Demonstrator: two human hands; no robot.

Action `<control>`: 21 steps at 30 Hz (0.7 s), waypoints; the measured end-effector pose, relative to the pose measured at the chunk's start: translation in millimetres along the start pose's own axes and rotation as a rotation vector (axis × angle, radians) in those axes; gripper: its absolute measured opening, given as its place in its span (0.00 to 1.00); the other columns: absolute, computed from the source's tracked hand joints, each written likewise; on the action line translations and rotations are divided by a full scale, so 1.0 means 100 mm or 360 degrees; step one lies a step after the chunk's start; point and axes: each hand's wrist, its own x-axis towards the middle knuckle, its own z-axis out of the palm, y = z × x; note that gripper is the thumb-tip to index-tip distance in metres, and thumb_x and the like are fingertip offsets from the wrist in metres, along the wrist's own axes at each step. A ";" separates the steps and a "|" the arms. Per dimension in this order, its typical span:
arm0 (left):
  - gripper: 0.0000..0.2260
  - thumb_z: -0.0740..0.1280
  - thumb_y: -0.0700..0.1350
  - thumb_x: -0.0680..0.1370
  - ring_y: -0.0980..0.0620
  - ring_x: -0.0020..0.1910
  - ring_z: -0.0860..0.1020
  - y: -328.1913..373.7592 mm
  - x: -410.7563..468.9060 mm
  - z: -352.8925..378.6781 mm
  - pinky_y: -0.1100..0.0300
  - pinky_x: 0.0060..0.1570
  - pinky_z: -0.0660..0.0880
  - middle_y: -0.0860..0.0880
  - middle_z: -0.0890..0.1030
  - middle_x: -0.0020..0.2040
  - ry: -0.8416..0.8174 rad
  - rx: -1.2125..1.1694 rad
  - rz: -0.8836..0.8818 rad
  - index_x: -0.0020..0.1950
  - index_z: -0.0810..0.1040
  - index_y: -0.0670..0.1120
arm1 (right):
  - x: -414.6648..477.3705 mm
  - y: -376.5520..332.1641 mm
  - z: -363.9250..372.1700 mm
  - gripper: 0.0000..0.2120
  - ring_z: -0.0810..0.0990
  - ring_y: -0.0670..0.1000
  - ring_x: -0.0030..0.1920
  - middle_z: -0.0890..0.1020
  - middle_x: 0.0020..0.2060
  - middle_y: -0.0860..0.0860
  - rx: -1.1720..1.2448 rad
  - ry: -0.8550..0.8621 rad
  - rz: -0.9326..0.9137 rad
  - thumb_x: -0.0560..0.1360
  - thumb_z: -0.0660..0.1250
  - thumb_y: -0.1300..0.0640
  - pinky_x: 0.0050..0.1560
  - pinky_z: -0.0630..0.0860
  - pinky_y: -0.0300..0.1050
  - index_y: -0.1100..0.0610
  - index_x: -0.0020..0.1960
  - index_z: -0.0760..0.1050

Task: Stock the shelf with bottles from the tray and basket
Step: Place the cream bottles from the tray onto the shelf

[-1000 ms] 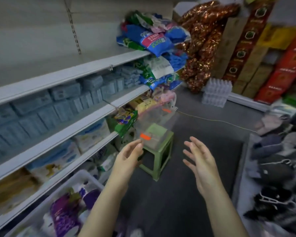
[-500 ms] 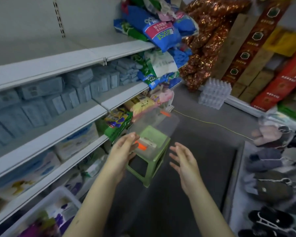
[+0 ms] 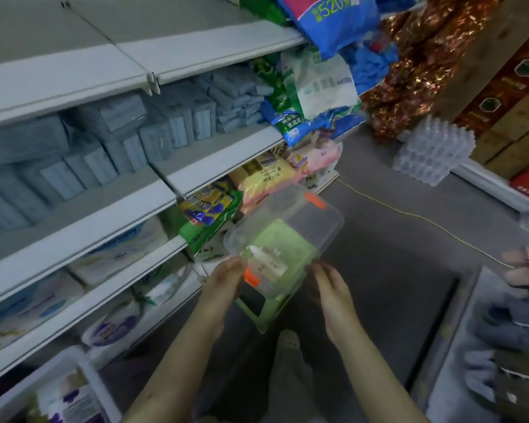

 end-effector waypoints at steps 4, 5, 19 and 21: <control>0.08 0.61 0.52 0.82 0.50 0.52 0.78 -0.18 0.52 0.37 0.55 0.51 0.73 0.52 0.80 0.49 0.0201 -0.0009 -0.0241 0.46 0.78 0.53 | 0.88 -0.03 -0.11 0.12 0.78 0.52 0.61 0.79 0.60 0.52 -0.0210 -0.0199 0.0127 0.78 0.67 0.52 0.66 0.73 0.56 0.50 0.61 0.75; 0.08 0.61 0.53 0.81 0.49 0.54 0.77 -0.24 0.64 0.47 0.54 0.52 0.72 0.53 0.79 0.49 0.0264 0.0003 -0.0292 0.46 0.77 0.54 | 1.08 -0.03 -0.15 0.10 0.77 0.51 0.61 0.78 0.61 0.51 -0.0286 -0.0277 0.0150 0.79 0.66 0.51 0.66 0.73 0.56 0.48 0.60 0.75; 0.26 0.62 0.57 0.80 0.46 0.57 0.76 -1.04 2.12 0.99 0.55 0.52 0.73 0.45 0.75 0.61 0.1021 -0.0210 -0.0708 0.70 0.66 0.40 | 2.99 0.86 0.26 0.20 0.74 0.52 0.62 0.74 0.66 0.53 -0.1039 -0.0575 0.0269 0.80 0.62 0.50 0.58 0.70 0.43 0.56 0.70 0.69; 0.24 0.61 0.59 0.79 0.45 0.56 0.77 -1.20 2.23 1.00 0.49 0.57 0.76 0.44 0.77 0.59 0.1071 -0.0343 -0.0709 0.65 0.68 0.42 | 3.16 1.05 0.40 0.24 0.72 0.53 0.66 0.71 0.69 0.53 -0.1149 -0.0635 0.0257 0.81 0.62 0.50 0.57 0.73 0.42 0.57 0.73 0.64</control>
